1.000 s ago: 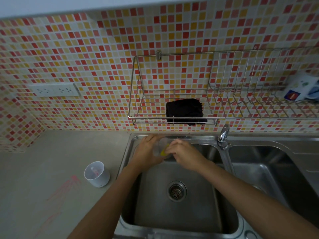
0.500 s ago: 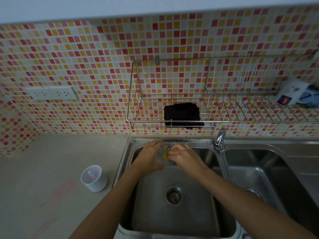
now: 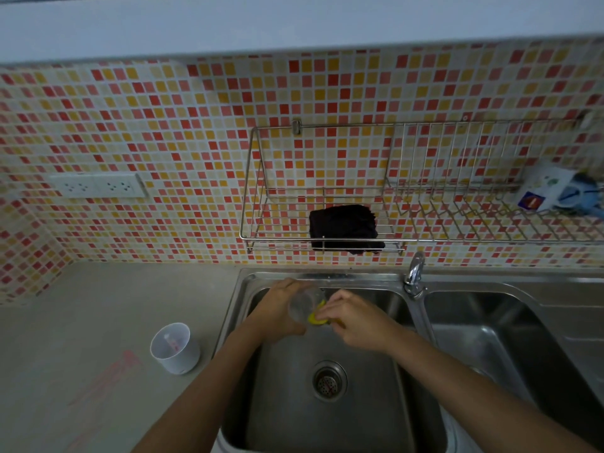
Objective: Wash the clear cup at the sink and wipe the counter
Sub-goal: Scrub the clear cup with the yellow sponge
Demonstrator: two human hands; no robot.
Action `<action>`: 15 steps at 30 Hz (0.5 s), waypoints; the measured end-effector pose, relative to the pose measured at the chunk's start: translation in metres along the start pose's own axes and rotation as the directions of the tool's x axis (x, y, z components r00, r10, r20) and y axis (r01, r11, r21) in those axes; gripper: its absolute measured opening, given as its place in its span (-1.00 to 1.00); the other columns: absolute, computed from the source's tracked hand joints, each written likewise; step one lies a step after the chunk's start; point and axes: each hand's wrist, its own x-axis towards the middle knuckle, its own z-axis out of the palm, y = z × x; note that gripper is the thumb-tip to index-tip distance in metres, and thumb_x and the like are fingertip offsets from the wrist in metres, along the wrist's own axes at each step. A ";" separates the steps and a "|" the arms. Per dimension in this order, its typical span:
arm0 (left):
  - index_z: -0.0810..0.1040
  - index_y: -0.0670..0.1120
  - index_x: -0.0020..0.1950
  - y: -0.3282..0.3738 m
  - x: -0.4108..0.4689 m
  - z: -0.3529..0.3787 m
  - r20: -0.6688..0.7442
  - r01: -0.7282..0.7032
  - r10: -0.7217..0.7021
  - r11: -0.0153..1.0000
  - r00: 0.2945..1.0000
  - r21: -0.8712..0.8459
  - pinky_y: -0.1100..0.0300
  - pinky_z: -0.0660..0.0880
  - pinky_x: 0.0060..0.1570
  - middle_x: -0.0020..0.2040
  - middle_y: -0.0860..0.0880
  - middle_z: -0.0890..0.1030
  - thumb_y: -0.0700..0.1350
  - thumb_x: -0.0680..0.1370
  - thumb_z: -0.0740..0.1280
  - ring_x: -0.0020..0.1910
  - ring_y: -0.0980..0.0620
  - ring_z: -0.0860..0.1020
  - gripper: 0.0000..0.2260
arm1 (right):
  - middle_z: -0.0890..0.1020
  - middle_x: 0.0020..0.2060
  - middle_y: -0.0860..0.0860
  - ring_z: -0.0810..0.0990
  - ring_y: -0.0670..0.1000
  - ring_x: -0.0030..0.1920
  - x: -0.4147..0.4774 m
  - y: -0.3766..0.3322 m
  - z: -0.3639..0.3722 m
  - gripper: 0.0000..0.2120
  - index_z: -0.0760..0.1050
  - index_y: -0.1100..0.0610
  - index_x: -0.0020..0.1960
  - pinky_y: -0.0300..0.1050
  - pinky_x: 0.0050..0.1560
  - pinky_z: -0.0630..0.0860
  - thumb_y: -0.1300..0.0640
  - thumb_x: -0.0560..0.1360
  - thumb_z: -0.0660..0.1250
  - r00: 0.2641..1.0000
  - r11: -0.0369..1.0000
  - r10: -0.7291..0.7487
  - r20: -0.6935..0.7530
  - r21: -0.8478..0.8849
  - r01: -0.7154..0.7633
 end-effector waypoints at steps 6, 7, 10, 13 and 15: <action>0.33 0.00 0.44 0.006 -0.001 -0.004 0.016 0.005 -0.005 1.000 1.000 -0.021 0.28 0.27 0.20 0.32 0.01 0.40 -0.10 0.28 0.56 0.28 0.05 0.37 -0.22 | 0.66 0.07 -0.11 0.52 0.05 0.13 0.000 -0.003 0.000 -0.62 0.60 0.05 0.16 0.01 0.02 0.57 0.29 0.38 0.44 0.990 0.983 -0.135 -0.040 -0.128 0.129; 0.32 -0.01 0.45 0.006 -0.001 -0.004 0.012 0.017 -0.016 1.000 1.000 -0.027 0.28 0.26 0.21 0.35 0.01 0.39 -0.09 0.28 0.57 0.30 0.05 0.36 -0.22 | 0.67 0.06 -0.11 0.53 0.06 0.13 0.000 -0.004 -0.003 -0.61 0.61 0.05 0.15 0.01 0.01 0.58 0.31 0.35 0.45 0.988 0.981 -0.140 -0.065 -0.146 0.130; 0.31 -0.02 0.46 0.009 -0.001 -0.007 -0.008 0.028 -0.028 0.999 1.000 -0.039 0.28 0.26 0.22 0.39 0.02 0.37 -0.07 0.29 0.57 0.33 0.06 0.34 -0.20 | 0.68 0.01 -0.09 0.56 0.06 0.09 -0.001 -0.006 -0.008 -0.62 0.63 0.07 0.10 -0.04 -0.01 0.60 0.30 0.31 0.50 0.983 0.980 -0.139 -0.120 -0.162 0.119; 0.31 -0.04 0.44 0.015 -0.001 -0.008 -0.021 0.013 -0.014 0.998 1.000 -0.058 0.33 0.26 0.19 0.37 0.02 0.39 -0.10 0.30 0.56 0.27 0.14 0.34 -0.23 | 0.69 -0.04 -0.07 0.57 0.04 0.04 -0.003 -0.008 -0.007 -0.72 0.66 0.09 0.03 -0.05 -0.06 0.60 0.27 0.34 0.49 0.983 0.984 -0.131 -0.131 -0.141 0.112; 0.29 -0.04 0.44 0.018 -0.003 -0.005 -0.055 -0.003 -0.002 0.995 0.998 -0.095 0.31 0.29 0.23 0.36 0.01 0.40 -0.10 0.31 0.56 0.29 0.13 0.35 -0.24 | 0.69 -0.03 -0.07 0.55 0.02 0.06 -0.004 -0.009 -0.007 -0.72 0.65 0.08 0.05 -0.10 -0.01 0.58 0.27 0.36 0.48 0.976 0.985 -0.136 -0.168 -0.127 0.115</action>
